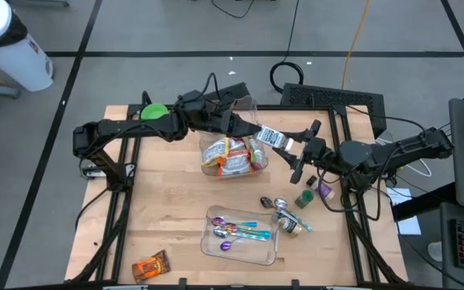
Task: Pick & Place Food Item
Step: Put the white seasoning bottle into the top transparent bin, then put the green seasoning bottle into the top transparent bin
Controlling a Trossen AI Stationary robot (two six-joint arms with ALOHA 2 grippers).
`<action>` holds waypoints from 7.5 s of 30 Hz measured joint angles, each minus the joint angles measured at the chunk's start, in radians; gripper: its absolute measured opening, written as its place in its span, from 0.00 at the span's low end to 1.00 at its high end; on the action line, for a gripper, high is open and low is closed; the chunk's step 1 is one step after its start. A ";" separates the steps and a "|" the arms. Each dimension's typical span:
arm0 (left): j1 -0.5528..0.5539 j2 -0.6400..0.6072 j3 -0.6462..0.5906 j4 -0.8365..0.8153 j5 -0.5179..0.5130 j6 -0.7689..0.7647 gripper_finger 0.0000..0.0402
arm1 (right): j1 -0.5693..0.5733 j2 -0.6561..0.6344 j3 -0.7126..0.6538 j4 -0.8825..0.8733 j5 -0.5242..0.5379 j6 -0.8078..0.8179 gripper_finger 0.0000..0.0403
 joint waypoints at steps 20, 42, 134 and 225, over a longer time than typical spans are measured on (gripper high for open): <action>0.108 -0.001 0.000 0.210 0.106 -0.025 0.79 | 0.000 -0.017 0.063 0.081 -0.002 -0.045 0.49; 0.254 -0.336 0.000 0.340 0.139 0.321 0.70 | -0.380 0.296 0.737 -0.742 -0.451 0.061 0.49; 0.535 -0.444 0.000 -0.384 0.470 0.744 0.70 | -0.809 1.329 1.323 -1.609 -0.651 -0.339 0.48; 0.565 -0.488 0.000 -0.648 0.717 0.775 0.70 | -0.716 1.063 1.402 -1.284 -0.673 -0.056 0.59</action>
